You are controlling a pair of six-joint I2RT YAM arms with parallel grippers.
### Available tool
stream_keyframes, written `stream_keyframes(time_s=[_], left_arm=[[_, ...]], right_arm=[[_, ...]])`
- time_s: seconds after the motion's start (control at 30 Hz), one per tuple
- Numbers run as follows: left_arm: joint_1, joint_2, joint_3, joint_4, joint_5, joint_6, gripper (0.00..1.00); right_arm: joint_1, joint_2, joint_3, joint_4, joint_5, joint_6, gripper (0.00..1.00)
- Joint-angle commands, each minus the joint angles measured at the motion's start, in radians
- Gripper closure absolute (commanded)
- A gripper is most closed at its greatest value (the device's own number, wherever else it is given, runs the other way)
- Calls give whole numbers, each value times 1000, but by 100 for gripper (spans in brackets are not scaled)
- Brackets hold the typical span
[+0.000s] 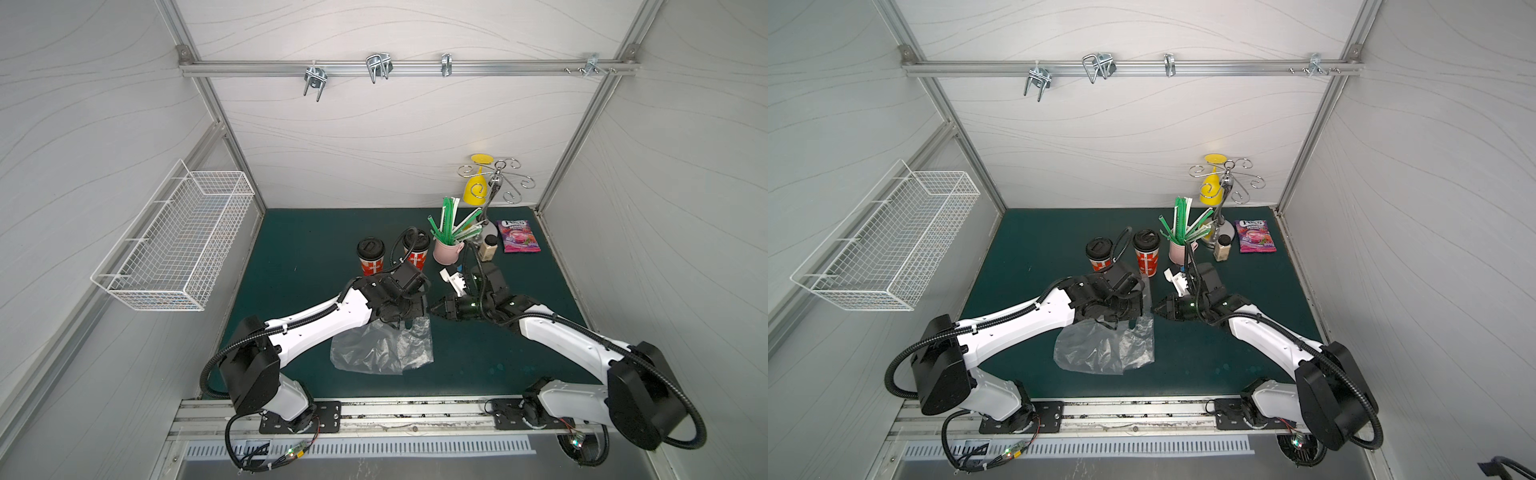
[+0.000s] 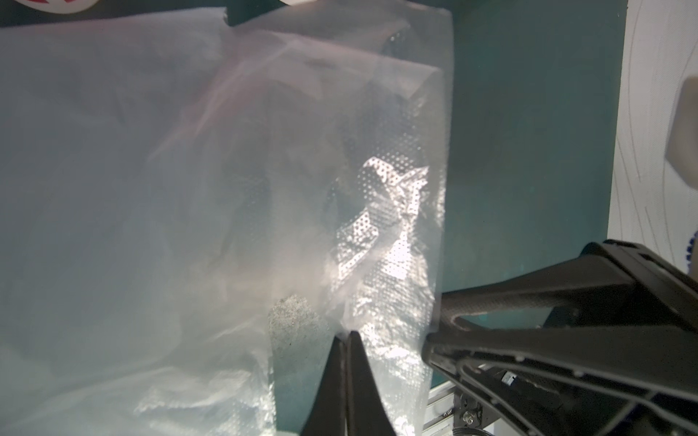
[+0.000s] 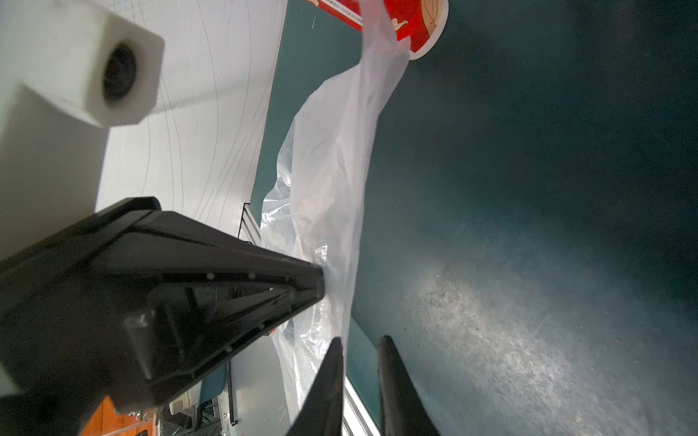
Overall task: Pack milk tea into plastic carrier bags
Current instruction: Adjust the plastic carrier bag at the center of the board.
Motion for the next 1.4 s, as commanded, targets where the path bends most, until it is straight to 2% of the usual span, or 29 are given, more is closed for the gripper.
stream_keyframes(time_s=[0.0, 0.63, 1.03, 1.13, 1.23, 1.27, 1.3, 1.37], left_arm=[[9, -28, -2, 21, -2, -13, 100], [13, -50, -11, 26, 1, -16, 100], [18, -36, -6, 31, 11, -16, 100], [26, -39, -1, 18, 13, -18, 100], [34, -53, 1, 6, 13, -24, 100], [37, -61, 1, 2, 13, -27, 100], [38, -72, 1, -4, 14, -30, 96], [42, -100, 3, -10, 20, -36, 82]], right_arm=[[-3, 3, 14, 13, 4, -15, 81], [-1, 27, 7, 61, -38, -8, 82], [50, 37, 26, 96, -63, 18, 84], [63, 18, 27, 77, -51, 29, 89], [64, -5, 46, 23, -18, 26, 100], [65, -16, 56, -3, -4, 23, 100], [67, -33, 69, -31, 10, 15, 100], [71, -70, 99, -89, 45, 2, 100]])
